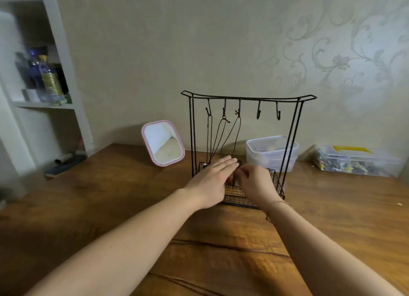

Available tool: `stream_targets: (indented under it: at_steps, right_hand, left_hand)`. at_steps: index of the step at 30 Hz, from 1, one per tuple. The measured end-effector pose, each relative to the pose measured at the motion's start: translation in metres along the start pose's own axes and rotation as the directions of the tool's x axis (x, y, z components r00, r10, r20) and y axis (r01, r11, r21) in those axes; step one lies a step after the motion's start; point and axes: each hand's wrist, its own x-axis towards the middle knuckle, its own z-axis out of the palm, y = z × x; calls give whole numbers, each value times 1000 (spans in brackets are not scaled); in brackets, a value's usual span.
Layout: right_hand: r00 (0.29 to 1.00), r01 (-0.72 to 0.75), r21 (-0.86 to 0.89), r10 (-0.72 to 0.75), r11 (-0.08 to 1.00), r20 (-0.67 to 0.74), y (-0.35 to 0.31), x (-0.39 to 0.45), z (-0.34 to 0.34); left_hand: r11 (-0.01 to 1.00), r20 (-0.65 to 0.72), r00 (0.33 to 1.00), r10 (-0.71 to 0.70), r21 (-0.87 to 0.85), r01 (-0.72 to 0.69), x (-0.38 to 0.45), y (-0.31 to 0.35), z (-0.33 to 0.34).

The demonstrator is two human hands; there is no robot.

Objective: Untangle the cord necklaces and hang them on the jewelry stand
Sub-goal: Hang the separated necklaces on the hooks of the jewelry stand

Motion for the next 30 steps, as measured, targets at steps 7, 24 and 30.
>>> stream_targets:
  at_steps: [7, 24, 30]
  right_hand:
    - [970, -20, -335, 100, 942, 223, 12, 25, 44]
    - [792, 486, -195, -334, 852, 511, -17, -78, 58]
    - [891, 207, 287, -301, 935, 340, -45, -80, 68]
  left_hand:
    - [986, 57, 998, 11, -165, -2, -57, -4, -4]
    - [945, 390, 866, -312, 29, 327, -163, -68, -49]
    - [909, 280, 924, -261, -250, 333, -132, -26, -61]
